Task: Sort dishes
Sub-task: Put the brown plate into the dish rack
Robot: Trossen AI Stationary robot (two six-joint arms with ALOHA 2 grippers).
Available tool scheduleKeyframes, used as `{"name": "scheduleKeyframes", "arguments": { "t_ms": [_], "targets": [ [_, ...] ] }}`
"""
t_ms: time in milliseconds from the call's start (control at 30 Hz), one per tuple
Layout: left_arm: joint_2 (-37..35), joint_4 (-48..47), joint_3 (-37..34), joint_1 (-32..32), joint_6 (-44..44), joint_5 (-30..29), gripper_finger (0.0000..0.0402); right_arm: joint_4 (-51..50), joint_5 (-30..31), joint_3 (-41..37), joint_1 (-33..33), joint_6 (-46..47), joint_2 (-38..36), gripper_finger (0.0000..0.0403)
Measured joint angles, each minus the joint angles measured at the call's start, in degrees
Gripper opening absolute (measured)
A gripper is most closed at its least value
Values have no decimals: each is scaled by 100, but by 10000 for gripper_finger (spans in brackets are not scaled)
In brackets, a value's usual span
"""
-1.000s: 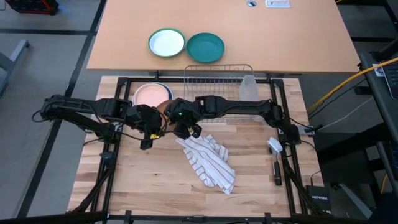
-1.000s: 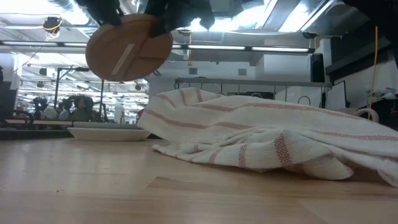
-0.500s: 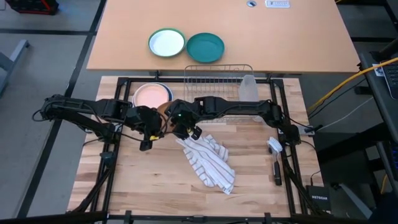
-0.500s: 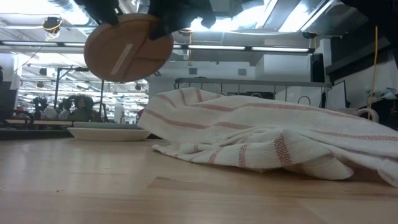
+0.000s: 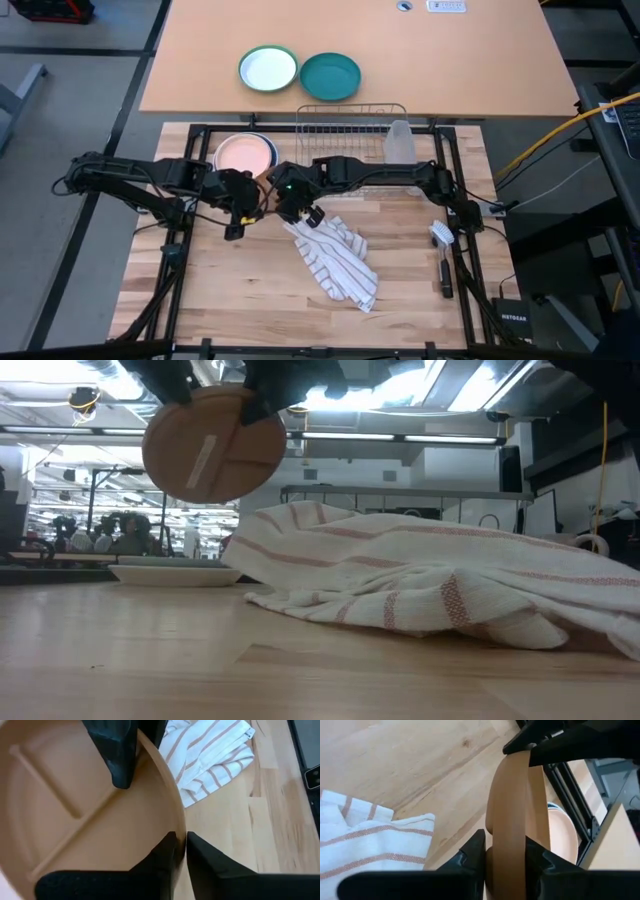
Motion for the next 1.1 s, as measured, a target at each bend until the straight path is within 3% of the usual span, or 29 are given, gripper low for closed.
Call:
{"name": "scheduleKeyframes", "arguments": {
  "t_ms": [200,500,800,1100],
  "targets": [
    [-193,67,0,-1,523,-187,88,-45,151,0,28,80,0,73],
    [-522,8,0,-1,552,-311,164,-78,213,-2,59,71,0,73],
    [-1288,-166,0,-1,488,-874,164,-533,1562,579,59,260,-21,73],
    [-1983,233,2,-1,193,-1916,155,-667,2250,576,55,2412,-571,74]
  ]
}}
